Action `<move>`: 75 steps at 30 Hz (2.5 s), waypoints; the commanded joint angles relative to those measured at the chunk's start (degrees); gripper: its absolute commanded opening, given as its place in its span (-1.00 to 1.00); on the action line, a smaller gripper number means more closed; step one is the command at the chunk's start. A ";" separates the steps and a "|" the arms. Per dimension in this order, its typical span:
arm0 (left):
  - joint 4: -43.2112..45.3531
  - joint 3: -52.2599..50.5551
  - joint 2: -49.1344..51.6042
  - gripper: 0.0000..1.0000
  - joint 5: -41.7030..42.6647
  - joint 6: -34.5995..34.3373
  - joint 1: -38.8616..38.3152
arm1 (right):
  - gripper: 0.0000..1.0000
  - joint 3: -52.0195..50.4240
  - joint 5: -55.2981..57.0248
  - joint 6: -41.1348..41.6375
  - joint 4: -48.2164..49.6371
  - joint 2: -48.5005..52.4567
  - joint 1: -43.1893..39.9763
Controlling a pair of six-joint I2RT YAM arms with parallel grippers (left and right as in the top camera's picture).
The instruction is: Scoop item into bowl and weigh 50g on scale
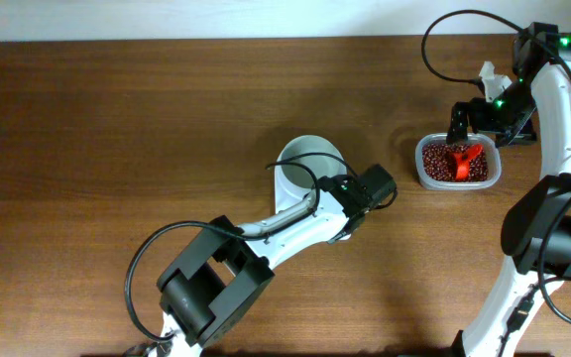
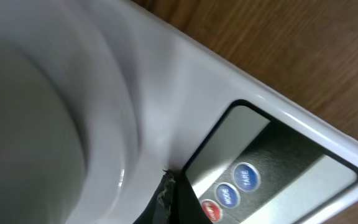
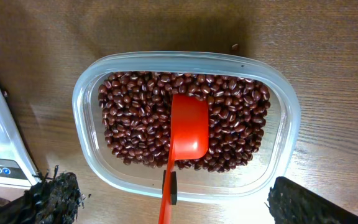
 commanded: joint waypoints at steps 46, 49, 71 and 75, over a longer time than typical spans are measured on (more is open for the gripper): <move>-6.03 -4.28 7.13 -1.00 12.61 15.76 -3.37 | 0.97 1.14 0.09 -0.26 0.07 0.07 0.26; -7.30 -4.07 7.13 -1.00 14.73 17.11 -3.37 | 0.97 1.14 0.09 -0.26 0.07 0.07 0.26; -16.13 8.85 -26.29 -1.00 25.29 -22.05 30.60 | 0.98 1.14 0.09 -0.26 0.07 0.07 0.26; -12.37 8.85 -25.62 -1.00 18.47 -22.03 41.68 | 0.97 1.14 0.11 -0.26 0.07 0.07 0.26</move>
